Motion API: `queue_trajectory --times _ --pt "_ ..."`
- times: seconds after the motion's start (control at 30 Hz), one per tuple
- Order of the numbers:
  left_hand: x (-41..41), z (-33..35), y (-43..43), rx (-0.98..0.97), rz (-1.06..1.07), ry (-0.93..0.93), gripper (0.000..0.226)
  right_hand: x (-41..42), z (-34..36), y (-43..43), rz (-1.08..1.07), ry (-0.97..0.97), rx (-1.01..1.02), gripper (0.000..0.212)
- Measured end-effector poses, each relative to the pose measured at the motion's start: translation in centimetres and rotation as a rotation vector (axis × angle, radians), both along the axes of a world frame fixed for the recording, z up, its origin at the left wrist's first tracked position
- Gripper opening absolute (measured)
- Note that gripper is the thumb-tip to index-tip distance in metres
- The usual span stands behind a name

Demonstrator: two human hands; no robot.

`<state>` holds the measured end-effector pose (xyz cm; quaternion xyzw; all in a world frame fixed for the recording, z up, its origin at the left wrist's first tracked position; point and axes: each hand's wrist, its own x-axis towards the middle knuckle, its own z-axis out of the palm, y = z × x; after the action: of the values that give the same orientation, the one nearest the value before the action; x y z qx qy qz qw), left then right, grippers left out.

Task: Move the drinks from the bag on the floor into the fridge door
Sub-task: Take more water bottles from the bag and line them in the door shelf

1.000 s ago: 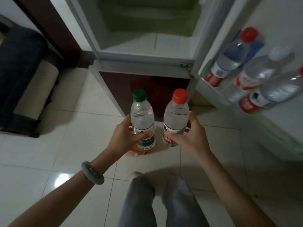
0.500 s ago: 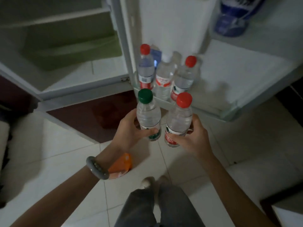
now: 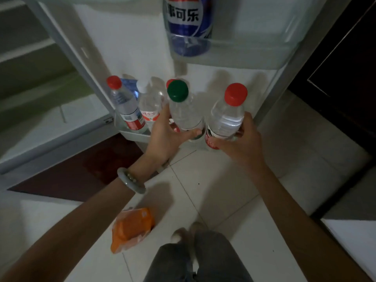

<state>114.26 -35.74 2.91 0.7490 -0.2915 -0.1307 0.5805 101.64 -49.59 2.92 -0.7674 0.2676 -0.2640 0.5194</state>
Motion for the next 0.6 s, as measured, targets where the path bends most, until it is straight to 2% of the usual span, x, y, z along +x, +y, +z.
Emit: queue_trajectory --times 0.2,0.37,0.6 --pt "1.2 -0.6 -2.8 0.051 -0.062 -0.102 0.072 1.4 -0.8 -1.9 -0.002 -0.045 -0.049 0.066" --pt "1.5 -2.2 -4.4 0.104 0.020 -0.094 0.072 2.6 -2.7 -3.3 0.007 0.004 -0.057 0.066" --pt "1.5 -3.5 -5.0 0.171 0.079 -0.102 0.063 3.6 -4.8 -4.2 0.001 0.059 -0.053 0.052"
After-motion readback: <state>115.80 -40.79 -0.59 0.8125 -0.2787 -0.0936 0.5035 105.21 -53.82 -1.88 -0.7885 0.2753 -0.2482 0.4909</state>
